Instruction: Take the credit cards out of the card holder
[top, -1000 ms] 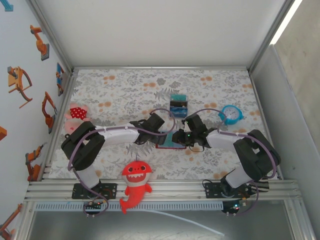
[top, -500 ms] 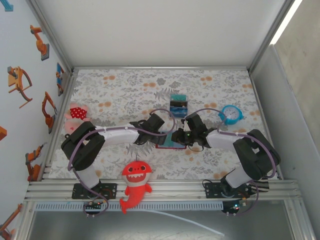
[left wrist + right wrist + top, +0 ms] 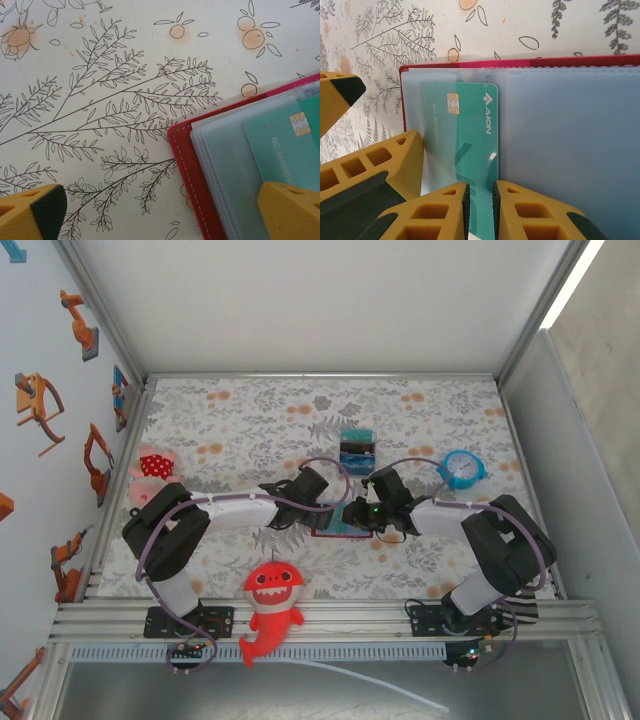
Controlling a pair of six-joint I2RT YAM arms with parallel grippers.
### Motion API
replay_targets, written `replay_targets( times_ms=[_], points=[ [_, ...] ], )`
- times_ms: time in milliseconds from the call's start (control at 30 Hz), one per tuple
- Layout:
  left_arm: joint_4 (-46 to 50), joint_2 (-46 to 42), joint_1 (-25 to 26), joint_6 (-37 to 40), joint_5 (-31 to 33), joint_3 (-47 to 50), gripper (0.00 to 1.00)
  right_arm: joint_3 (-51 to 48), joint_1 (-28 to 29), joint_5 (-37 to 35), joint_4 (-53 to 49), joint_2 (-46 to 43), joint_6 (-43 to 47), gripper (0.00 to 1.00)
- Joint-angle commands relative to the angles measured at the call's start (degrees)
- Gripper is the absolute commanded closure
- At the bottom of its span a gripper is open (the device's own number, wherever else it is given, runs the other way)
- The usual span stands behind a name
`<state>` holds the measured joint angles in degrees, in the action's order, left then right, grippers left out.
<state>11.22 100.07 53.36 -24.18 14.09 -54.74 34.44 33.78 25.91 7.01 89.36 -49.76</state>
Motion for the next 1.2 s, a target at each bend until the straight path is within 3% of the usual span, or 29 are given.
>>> replay_targets(
  times_ms=[0, 333, 833, 1167],
  points=[
    [4.8, 2.4, 0.2, -0.1, -0.6, 1.9, 0.01, -0.5, -0.4, -1.3, -1.2, 0.6, -0.5, 0.80],
    [4.9, 2.3, 0.2, -0.3, -0.8, 1.9, 0.02, -1.6, -0.9, -1.9, -1.2, -0.8, -0.6, 0.79],
    [4.4, 3.4, 0.2, -0.7, -1.8, 1.9, 0.02, -3.9, -0.9, 2.5, 11.4, 3.2, -4.5, 0.80],
    [4.4, 2.7, 0.2, -0.9, -1.3, 2.1, 0.02, -4.5, -1.4, 2.1, 11.3, 1.8, -4.3, 0.98]
  ],
)
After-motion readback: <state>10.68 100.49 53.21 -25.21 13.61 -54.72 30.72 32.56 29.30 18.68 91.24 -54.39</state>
